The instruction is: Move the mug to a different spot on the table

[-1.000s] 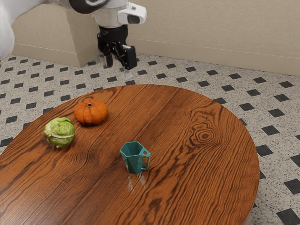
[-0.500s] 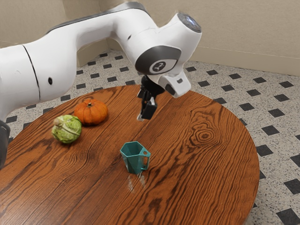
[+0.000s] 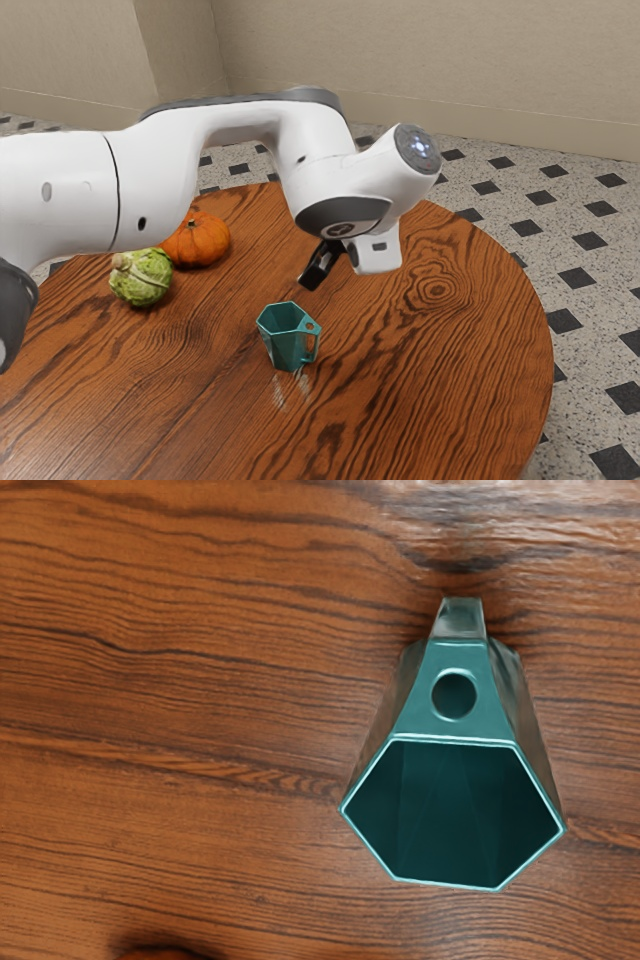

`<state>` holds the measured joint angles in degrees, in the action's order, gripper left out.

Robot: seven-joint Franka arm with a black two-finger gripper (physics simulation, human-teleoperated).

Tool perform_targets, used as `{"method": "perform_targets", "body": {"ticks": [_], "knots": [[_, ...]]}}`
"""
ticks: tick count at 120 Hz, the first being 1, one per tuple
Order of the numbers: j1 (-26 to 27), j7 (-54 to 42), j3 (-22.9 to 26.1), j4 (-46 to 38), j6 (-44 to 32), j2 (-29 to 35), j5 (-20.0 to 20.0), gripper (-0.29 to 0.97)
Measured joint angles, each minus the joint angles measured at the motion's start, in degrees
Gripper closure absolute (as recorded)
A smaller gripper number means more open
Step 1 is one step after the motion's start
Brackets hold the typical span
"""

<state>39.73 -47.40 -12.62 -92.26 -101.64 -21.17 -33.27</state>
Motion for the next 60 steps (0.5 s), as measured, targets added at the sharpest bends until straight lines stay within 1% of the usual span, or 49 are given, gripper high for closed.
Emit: {"method": "perform_targets", "body": {"ticks": [14,39,60], "knots": [[-0.43,-1.72,-0.07,-0.88,-2.73,-2.29,1.32,0.0],[-1.27,-4.02,-0.91,-1.75,-5.01,-4.61,7.81,0.0],[-1.6,-5.1,-1.34,-1.82,-5.67,-7.12,11.13,0.0]]}}
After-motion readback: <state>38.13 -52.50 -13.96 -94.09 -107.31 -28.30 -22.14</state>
